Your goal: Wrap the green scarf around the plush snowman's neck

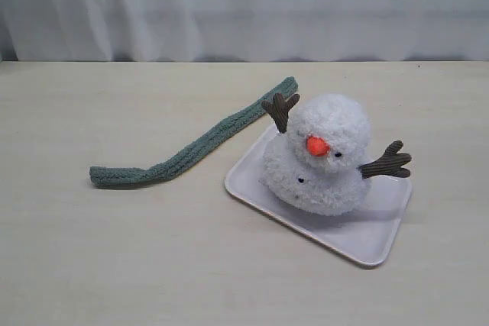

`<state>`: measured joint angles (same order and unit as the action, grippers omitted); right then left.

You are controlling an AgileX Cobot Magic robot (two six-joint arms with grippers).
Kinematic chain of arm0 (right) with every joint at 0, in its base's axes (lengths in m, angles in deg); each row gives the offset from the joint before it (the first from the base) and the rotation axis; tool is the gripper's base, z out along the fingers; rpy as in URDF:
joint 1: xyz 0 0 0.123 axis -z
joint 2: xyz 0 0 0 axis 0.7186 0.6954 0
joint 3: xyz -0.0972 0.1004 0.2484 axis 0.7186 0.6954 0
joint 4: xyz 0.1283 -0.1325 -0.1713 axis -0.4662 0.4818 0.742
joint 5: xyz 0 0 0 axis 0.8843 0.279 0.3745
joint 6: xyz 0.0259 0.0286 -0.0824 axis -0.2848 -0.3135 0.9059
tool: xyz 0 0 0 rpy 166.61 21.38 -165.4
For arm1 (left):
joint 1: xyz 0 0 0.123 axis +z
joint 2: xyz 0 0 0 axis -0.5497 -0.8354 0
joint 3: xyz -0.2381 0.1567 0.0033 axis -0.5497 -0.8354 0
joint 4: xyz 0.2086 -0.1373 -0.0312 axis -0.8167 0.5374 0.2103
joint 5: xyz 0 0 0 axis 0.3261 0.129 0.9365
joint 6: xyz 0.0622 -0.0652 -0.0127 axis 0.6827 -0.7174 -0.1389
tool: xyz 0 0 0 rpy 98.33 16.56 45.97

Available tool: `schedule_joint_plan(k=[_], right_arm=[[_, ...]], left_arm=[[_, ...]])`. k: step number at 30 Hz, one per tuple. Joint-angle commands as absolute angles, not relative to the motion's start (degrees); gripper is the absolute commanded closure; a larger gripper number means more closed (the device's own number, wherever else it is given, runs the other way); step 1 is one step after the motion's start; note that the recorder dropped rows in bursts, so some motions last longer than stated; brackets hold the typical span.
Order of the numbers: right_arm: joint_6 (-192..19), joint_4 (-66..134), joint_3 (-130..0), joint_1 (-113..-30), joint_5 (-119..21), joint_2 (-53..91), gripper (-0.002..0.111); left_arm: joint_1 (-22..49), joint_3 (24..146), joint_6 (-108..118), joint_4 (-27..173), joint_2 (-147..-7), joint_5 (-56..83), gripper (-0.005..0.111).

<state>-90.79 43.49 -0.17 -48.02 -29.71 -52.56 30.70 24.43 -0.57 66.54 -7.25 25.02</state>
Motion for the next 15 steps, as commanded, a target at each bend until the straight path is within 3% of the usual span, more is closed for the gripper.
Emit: schedule_joint_plan(k=[1, 15], right_arm=[[-90.3, 43.4, -0.1, -48.1, -29.6, -52.8, 0.104], [-90.3, 43.4, -0.1, -48.1, -29.6, -52.8, 0.104]], left_arm=[[30.3, 24.3, -2.3, 71.3, -7.1, 11.6, 0.107], [30.3, 24.3, -16.5, 78.6, -7.1, -12.8, 0.107]])
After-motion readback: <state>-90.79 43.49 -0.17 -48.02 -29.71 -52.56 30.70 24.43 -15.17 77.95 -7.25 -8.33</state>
